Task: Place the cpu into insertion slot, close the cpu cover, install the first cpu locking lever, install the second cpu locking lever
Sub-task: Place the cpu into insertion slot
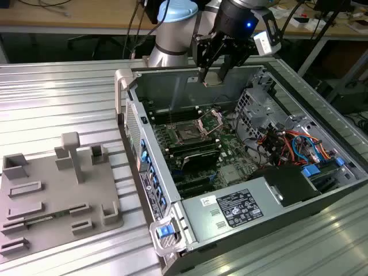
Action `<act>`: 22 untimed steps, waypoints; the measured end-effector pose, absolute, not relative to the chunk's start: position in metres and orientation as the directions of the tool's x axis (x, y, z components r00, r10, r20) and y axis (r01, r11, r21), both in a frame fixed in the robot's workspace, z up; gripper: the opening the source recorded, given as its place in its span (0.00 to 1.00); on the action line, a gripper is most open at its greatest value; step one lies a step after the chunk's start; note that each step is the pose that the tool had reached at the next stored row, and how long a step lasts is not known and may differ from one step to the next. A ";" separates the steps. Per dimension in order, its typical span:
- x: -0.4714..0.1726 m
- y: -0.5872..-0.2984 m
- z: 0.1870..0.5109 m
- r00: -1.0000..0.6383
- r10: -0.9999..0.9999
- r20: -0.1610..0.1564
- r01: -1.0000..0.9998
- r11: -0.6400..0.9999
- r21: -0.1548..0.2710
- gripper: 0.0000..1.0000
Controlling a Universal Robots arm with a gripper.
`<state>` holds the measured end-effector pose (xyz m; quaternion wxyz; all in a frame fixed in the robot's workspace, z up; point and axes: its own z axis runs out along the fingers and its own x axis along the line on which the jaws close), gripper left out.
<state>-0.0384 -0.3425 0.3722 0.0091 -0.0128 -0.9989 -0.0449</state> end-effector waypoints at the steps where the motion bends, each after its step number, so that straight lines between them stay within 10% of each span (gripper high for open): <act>1: -0.038 -0.343 0.372 -1.000 0.025 0.019 0.026 0.996 0.089 0.55; 22: -0.038 -0.343 0.371 -0.986 0.164 0.019 0.165 0.982 0.089 0.55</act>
